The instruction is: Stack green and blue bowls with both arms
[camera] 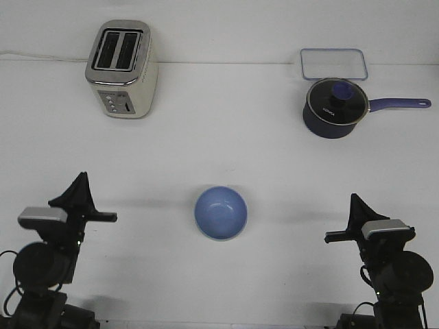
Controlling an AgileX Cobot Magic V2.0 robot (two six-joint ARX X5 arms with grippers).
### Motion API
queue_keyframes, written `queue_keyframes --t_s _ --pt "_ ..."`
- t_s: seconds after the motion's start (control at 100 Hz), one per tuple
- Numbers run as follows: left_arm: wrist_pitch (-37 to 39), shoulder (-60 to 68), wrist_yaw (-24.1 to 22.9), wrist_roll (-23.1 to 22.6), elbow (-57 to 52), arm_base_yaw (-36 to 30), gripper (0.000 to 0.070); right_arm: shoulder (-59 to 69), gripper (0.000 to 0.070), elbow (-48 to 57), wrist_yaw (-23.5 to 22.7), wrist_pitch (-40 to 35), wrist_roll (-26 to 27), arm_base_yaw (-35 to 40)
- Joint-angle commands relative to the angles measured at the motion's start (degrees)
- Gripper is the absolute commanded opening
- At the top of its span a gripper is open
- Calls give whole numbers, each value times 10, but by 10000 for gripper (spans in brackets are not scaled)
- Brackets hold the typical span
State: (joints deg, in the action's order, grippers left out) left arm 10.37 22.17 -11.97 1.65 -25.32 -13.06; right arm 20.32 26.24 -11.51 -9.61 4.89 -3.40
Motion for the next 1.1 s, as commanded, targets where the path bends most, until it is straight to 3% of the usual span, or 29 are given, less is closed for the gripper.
queue_keyframes --t_s 0.0,0.11,0.77,0.91,1.09 --pt "13 -29 -1 11 35 1 12 -8 0 -2 15 10 11 0" --pt "-5 -55 -1 9 48 1 13 -9 0 -2 40 10 16 0" --pt "-3 -58 0 14 48 1 15 -9 0 -2 40 10 17 0" --pt "-11 -84 -2 -13 66 16 15 -9 0 -2 40 10 17 0" --pt "-13 -156 102 -14 164 102 15 -9 0 -2 40 10 17 0"
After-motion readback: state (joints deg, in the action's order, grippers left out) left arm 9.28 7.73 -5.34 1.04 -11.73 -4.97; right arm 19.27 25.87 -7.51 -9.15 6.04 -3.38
